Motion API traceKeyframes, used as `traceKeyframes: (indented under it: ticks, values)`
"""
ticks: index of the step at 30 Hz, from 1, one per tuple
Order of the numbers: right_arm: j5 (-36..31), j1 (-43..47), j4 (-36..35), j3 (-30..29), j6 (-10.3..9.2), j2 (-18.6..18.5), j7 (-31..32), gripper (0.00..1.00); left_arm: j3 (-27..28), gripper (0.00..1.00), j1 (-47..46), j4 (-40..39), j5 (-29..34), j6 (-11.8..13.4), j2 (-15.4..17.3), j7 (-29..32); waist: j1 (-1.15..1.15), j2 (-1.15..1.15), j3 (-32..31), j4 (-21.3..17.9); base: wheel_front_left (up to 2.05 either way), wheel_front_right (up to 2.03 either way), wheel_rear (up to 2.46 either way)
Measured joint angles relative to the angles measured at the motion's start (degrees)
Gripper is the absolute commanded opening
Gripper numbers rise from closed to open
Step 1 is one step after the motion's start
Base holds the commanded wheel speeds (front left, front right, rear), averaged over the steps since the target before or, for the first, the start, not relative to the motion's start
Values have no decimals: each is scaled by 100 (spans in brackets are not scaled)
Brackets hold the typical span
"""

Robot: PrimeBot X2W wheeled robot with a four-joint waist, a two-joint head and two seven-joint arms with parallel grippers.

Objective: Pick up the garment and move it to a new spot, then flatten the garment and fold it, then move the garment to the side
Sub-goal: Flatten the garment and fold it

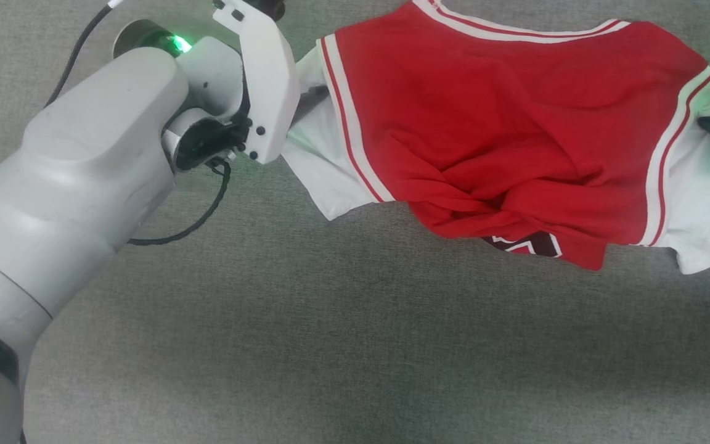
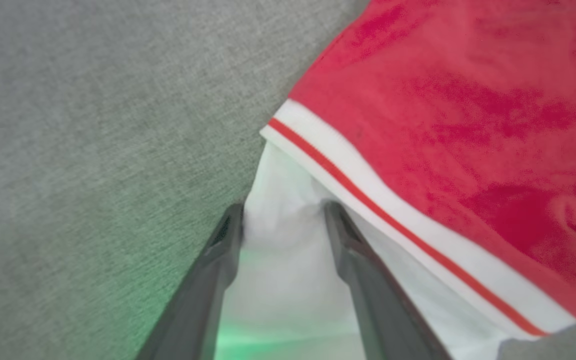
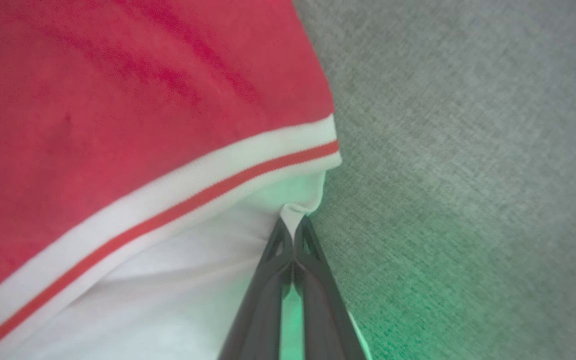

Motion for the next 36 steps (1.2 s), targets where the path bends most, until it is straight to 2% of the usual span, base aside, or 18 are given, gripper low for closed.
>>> traceKeyframes:
  ticks: [4,10,19,22,28,31,36]
  values:
    - [1,-51,23,130,-2,12,-207,0,-53,0,20,-87,-183,-9,-22,10,0,0,-37,-45,0,0,0]
    - [18,-82,247,296,-27,114,-637,0,-142,0,140,-178,-391,-14,64,-415,0,0,-266,-118,0,0,0]
    - [52,-538,790,-96,-53,312,-1639,0,68,0,-160,192,-533,-16,80,-2081,0,0,-626,-321,0,0,0]
    - [-57,-978,1228,-457,-53,530,-2142,0,271,0,-397,528,-534,-16,21,-2709,0,0,-659,-429,0,0,0]
    - [-665,-2252,2544,-1168,-53,1265,-3245,0,730,0,-1271,1607,-535,-16,-369,-3762,0,0,-716,-634,0,0,0]
    - [-984,-2991,3125,-1411,-51,1635,-3711,0,1011,0,-1842,2127,-493,-4,-502,-4084,0,0,-751,-740,0,0,0]
    - [-1255,-3829,3735,-1696,-51,1846,-4154,0,1444,0,-2565,2469,-216,-7,-612,-4173,0,0,-793,-832,0,0,0]
